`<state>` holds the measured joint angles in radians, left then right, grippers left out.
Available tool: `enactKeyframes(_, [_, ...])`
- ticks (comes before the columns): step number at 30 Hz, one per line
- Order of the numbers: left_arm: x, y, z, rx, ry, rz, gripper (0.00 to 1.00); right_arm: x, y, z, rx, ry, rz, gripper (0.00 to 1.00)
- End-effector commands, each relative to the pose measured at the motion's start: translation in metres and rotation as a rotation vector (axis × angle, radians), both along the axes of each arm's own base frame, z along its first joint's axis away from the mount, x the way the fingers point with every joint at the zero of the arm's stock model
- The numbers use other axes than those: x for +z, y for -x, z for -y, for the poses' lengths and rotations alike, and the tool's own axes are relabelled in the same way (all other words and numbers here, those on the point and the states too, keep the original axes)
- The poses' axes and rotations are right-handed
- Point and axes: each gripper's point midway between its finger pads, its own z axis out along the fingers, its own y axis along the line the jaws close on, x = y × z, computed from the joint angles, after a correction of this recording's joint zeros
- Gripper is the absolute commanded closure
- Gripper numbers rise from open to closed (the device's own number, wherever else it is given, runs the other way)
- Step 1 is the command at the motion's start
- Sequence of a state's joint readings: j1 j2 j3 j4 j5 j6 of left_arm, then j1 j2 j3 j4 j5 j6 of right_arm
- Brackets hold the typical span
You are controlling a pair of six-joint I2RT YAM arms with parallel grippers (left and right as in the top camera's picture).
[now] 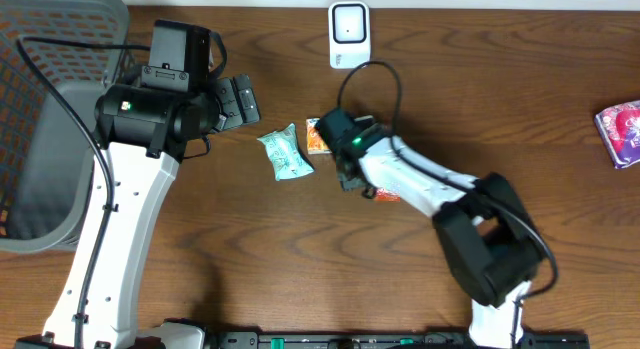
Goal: Scan the item barcode
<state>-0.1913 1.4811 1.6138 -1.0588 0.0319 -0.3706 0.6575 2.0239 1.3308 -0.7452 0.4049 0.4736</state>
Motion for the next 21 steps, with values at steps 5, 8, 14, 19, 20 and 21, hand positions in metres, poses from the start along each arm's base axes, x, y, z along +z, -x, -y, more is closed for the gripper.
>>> enactKeyframes(5, [-0.002,0.0,-0.001,0.006,0.003,-0.01,0.02,0.008,-0.021,0.027,-0.045,0.202,0.147,0.34])
enactKeyframes(8, [-0.002,0.0,-0.001,0.006,0.003,-0.01,0.02,0.0,-0.019,0.027,-0.055,0.161,0.111,0.45])
enactKeyframes(14, [-0.002,0.0,-0.001,0.006,0.003,-0.01,0.02,-0.024,-0.016,0.034,-0.075,0.148,0.049,0.49])
enactKeyframes(19, [-0.002,0.0,-0.001,0.006,0.003,-0.01,0.02,-0.044,-0.007,0.026,-0.075,0.075,-0.035,0.74])
enactKeyframes(20, [-0.002,0.0,-0.001,0.006,0.003,-0.01,0.02,-0.045,-0.006,0.022,-0.078,0.04,-0.054,0.81])
enactKeyframes(21, [-0.002,0.0,-0.001,0.006,0.003,-0.01,0.02,-0.044,-0.006,0.019,-0.082,0.014,-0.067,0.86])
